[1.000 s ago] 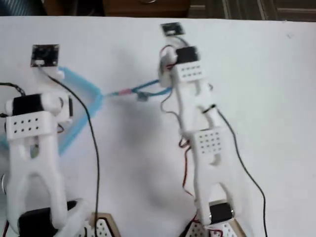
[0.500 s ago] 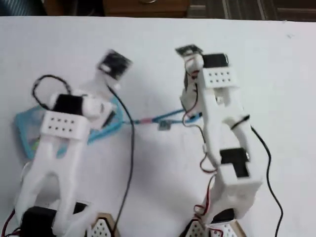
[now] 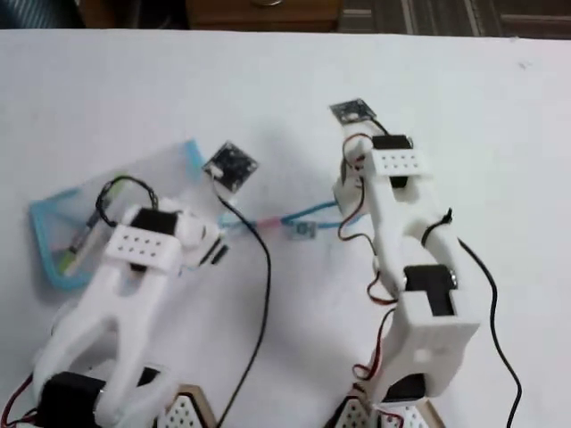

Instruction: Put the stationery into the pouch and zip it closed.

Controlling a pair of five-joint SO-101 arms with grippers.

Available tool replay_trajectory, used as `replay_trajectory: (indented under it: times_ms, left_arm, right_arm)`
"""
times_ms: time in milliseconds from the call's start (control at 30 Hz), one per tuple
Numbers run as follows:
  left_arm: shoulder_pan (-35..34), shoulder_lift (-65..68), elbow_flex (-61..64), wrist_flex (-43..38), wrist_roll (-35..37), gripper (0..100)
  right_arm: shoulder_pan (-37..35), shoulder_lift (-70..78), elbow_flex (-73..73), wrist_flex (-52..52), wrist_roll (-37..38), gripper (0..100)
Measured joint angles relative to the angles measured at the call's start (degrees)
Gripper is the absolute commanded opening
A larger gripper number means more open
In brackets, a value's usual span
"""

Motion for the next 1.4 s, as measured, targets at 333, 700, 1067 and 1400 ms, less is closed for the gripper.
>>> replay_trajectory:
  times_ms: [333, 700, 1067, 1400]
  left_arm:
    - [0.0, 0.0, 7.7, -15.1, -7.0, 2]
    - [-0.1, 0.0, 9.2, -15.7, -9.5, 2]
    - [-0.1, 0.0, 9.2, -15.7, -9.5, 2]
    - [-4.0, 0.0, 9.1, -15.7, -5.7, 2]
  right_arm:
    - [-0.8, 4.4, -6.2, -0.4, -6.7, 2.2]
    - [-6.9, 7.5, -6.3, -0.8, -0.1, 26.2]
    - [-4.8, 15.6, -10.8, -6.7, 3.0, 1.2]
    - [-4.1, 7.0, -12.0, -8.2, 3.0, 1.6]
